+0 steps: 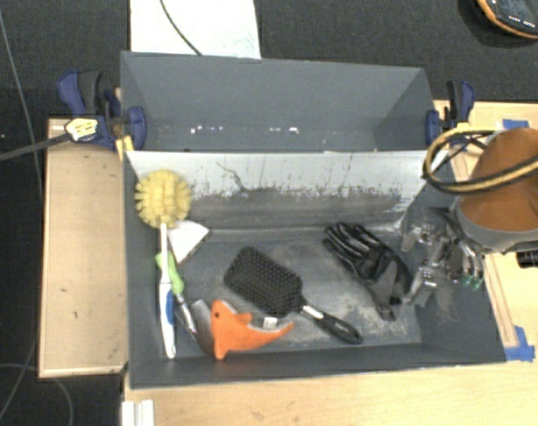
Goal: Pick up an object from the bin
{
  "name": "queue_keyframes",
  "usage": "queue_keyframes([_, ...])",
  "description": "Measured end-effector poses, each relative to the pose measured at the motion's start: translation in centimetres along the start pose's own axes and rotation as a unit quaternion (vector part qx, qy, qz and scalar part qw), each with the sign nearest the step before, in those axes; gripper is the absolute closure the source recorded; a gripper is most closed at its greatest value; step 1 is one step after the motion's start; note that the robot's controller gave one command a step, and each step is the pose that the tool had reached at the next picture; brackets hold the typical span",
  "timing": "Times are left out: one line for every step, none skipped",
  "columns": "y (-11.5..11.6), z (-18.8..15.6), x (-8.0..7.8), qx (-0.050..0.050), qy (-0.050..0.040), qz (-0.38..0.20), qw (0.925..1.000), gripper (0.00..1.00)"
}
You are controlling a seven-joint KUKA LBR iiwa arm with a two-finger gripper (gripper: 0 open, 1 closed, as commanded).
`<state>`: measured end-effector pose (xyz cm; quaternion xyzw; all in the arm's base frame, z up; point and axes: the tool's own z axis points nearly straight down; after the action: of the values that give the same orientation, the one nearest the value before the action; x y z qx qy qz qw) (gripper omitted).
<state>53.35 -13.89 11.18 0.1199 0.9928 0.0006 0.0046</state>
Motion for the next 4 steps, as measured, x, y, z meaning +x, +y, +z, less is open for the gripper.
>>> queue_keyframes([2.1,4.2,0.7,0.001,0.0011,0.023,0.9997,0.0])
queue_keyframes([2.4,4.1,1.9,0.0,-0.0009,0.023,0.9997,0.0])
queue_keyframes([2.2,-3.1,3.7,0.0,0.0027,0.021,0.9998,0.0])
queue_keyframes([2.3,0.2,2.6,-0.001,-0.005,0.059,0.9983,0.0])
